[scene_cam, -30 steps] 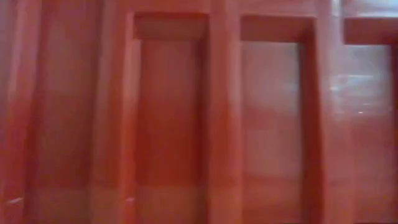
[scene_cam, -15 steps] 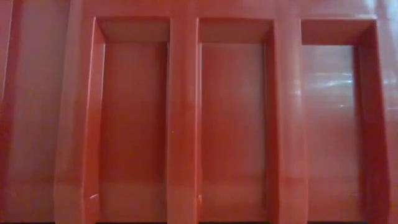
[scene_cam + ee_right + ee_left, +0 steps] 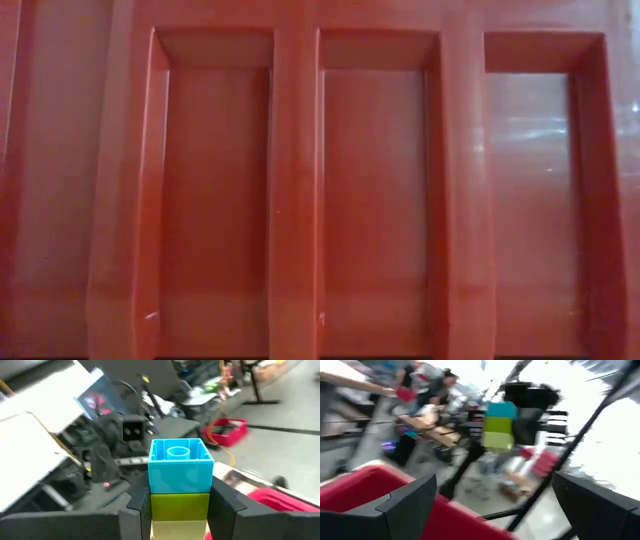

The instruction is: Sort Items/Unsort Items

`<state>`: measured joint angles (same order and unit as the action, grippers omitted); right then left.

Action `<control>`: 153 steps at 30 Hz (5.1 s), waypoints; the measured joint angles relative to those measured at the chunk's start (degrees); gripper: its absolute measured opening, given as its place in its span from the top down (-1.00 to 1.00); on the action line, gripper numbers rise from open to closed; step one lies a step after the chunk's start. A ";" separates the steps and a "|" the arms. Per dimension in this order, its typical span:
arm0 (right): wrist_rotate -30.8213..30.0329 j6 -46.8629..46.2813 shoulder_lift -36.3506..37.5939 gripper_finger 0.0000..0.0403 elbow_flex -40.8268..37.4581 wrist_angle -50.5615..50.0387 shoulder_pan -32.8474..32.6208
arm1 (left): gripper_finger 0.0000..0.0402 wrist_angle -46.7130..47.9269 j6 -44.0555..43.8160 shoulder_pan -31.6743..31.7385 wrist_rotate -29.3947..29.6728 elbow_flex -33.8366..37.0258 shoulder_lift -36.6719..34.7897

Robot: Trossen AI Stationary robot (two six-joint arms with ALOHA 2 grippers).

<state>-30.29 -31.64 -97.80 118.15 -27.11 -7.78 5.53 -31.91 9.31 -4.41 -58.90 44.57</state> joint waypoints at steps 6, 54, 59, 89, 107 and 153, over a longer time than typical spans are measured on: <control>7.95 0.64 -0.97 0.43 -0.15 7.32 1.23 | -0.95 -16.62 -3.18 -2.78 -7.56 -0.02 6.62; 16.14 -6.02 -3.04 -0.28 -0.17 5.64 0.08 | 0.36 -25.44 0.77 -6.17 -6.11 -0.10 19.17; 15.83 -5.14 -2.76 -0.42 -0.24 6.25 0.21 | 0.36 -22.57 3.21 -5.99 -3.31 -0.10 17.99; 5.89 -0.99 0.04 -0.43 -0.13 -11.25 0.99 | 0.36 26.16 1.18 -3.20 30.89 -0.04 1.96; 6.69 -1.95 0.09 -0.43 -0.13 -16.17 1.02 | -0.21 76.68 -32.17 7.08 46.55 -0.02 3.09; 24.71 43.68 -37.40 -0.43 -0.20 -34.38 -9.99 | -0.82 63.61 -12.37 4.45 34.93 -0.02 1.06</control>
<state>-5.58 12.04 -135.20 117.95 -61.49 -17.77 69.14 -44.28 13.76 30.52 -58.92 45.62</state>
